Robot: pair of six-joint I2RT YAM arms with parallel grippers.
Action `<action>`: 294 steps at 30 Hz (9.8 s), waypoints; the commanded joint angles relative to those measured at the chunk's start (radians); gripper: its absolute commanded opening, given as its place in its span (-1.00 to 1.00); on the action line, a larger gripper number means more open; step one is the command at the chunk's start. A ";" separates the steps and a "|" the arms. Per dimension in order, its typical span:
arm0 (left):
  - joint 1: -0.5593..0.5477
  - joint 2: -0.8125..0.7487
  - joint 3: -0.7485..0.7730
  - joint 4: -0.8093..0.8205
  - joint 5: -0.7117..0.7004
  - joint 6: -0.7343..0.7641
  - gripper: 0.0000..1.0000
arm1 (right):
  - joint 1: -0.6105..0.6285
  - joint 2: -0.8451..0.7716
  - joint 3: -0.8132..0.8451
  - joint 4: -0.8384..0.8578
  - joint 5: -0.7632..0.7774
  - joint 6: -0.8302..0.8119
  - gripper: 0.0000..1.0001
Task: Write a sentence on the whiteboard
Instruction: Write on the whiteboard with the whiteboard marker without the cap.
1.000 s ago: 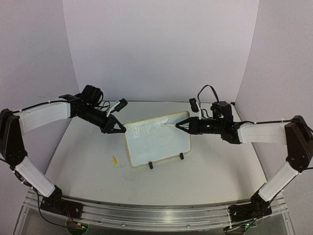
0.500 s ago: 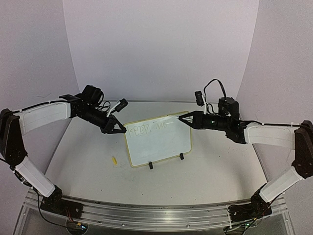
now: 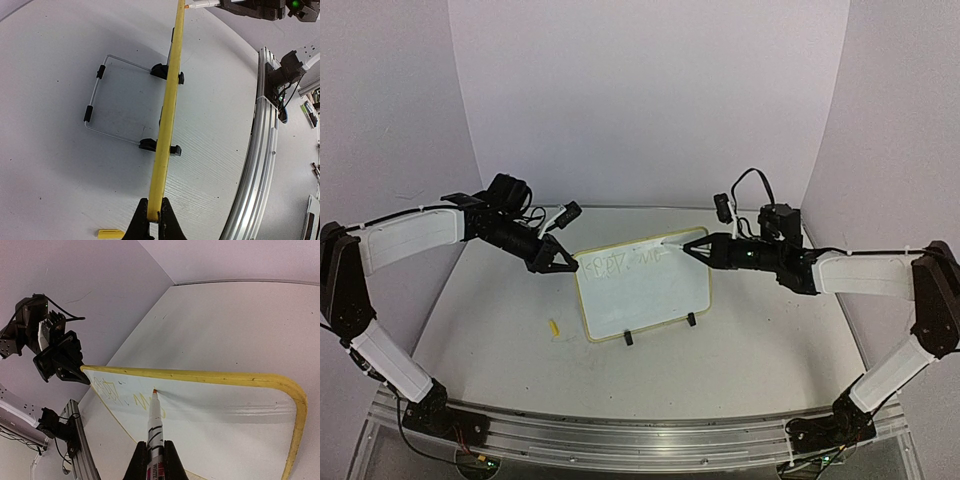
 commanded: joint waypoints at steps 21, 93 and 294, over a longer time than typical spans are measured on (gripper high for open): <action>-0.005 0.011 0.012 -0.002 -0.059 0.033 -1.00 | 0.004 -0.038 -0.057 0.008 0.116 0.001 -1.00; -0.005 0.006 0.012 -0.003 -0.072 0.026 -1.00 | -0.045 -0.034 -0.002 -0.027 0.042 -0.029 -1.00; -0.020 0.017 0.014 -0.007 -0.073 0.031 -1.00 | -0.133 -0.135 -0.155 0.119 0.060 0.090 -1.00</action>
